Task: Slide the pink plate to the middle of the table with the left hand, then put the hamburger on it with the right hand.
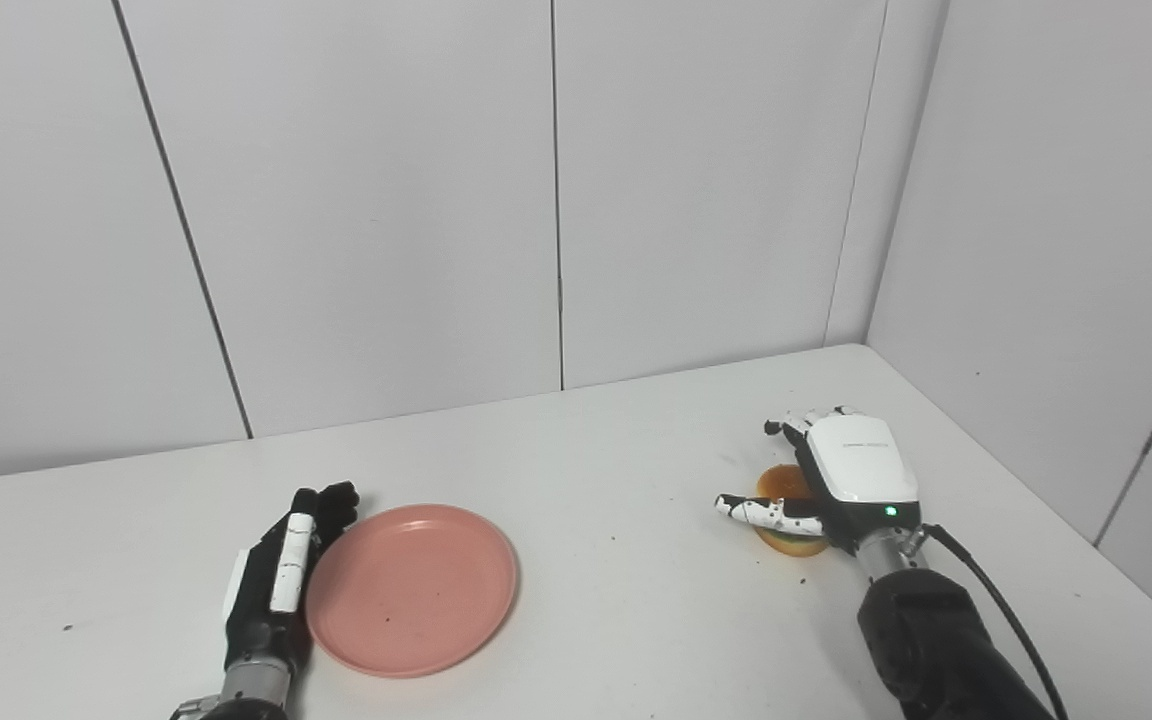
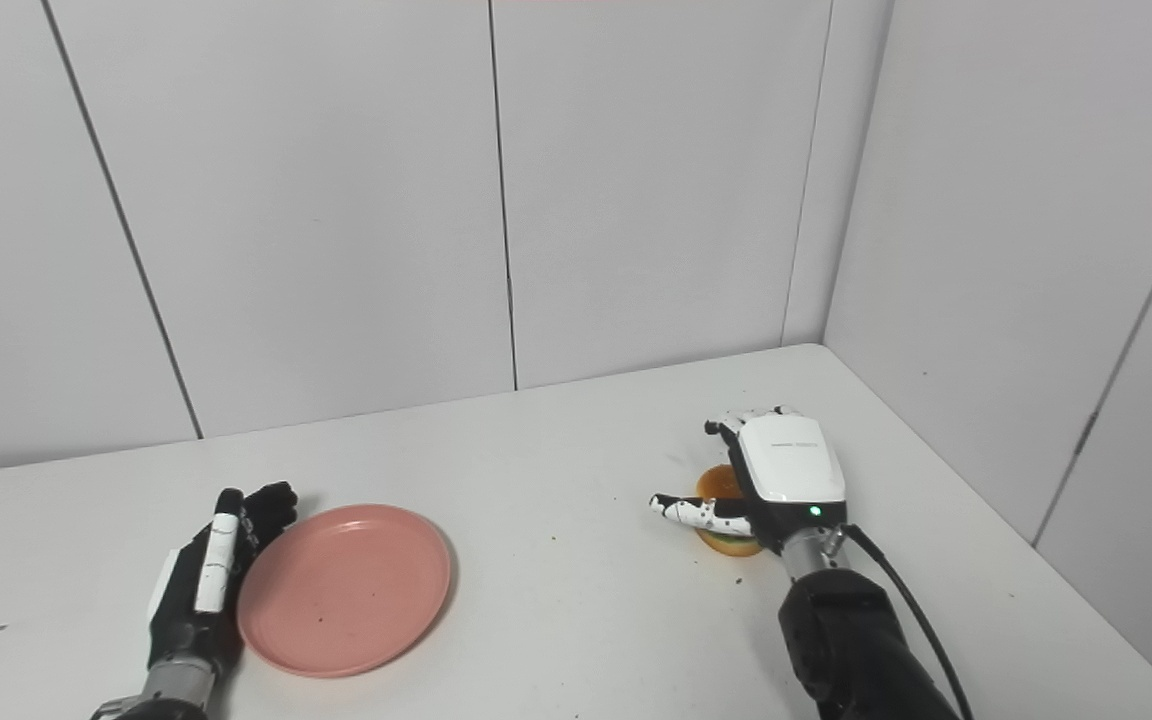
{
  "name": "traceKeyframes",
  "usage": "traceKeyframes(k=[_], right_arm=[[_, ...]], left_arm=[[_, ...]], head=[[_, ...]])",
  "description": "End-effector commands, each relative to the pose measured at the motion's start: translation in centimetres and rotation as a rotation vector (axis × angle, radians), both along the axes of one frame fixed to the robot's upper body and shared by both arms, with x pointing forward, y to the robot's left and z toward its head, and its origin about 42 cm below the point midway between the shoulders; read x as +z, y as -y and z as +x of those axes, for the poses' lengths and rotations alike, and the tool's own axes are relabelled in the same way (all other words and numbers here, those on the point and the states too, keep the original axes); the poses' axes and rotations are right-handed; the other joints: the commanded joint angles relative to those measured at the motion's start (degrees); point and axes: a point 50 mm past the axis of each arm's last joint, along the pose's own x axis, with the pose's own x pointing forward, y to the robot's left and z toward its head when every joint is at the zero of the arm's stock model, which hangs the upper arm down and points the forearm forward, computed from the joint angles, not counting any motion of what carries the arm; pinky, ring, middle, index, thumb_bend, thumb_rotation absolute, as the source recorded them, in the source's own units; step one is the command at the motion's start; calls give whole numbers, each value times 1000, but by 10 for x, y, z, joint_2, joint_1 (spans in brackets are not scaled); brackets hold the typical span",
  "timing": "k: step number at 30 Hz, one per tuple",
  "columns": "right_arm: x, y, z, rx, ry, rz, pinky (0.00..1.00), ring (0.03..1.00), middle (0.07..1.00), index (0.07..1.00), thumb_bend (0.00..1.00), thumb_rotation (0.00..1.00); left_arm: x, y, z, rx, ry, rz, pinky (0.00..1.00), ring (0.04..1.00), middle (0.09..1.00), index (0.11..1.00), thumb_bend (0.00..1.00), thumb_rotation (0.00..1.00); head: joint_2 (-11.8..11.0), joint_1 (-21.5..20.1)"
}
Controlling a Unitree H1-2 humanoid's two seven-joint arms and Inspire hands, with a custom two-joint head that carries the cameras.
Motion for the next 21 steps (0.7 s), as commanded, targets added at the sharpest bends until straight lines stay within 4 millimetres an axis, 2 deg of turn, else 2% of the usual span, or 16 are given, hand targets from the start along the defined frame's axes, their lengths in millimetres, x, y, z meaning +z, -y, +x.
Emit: traceKeyframes(k=[1,16,20,21], right_arm=[[25,9,13,-34,56,-15,861,809,783,725,781,871],[-4,13,24,-53,-53,47,778,766,761,725,773,814],[-14,11,25,-39,-59,61,615,686,731,701,769,786],[-15,11,26,-39,-60,69,519,610,682,682,753,772]], left_arm=[[-9,-1,-6,-1,-20,4,864,808,769,654,900,880],[-9,-3,-11,-1,-30,0,876,815,771,658,887,878],[-9,-4,-11,-1,-29,10,857,812,772,654,886,884],[-8,-4,-11,-1,-30,7,863,814,773,656,885,880]], head=[[1,1],[8,12],[11,14],[11,14]])
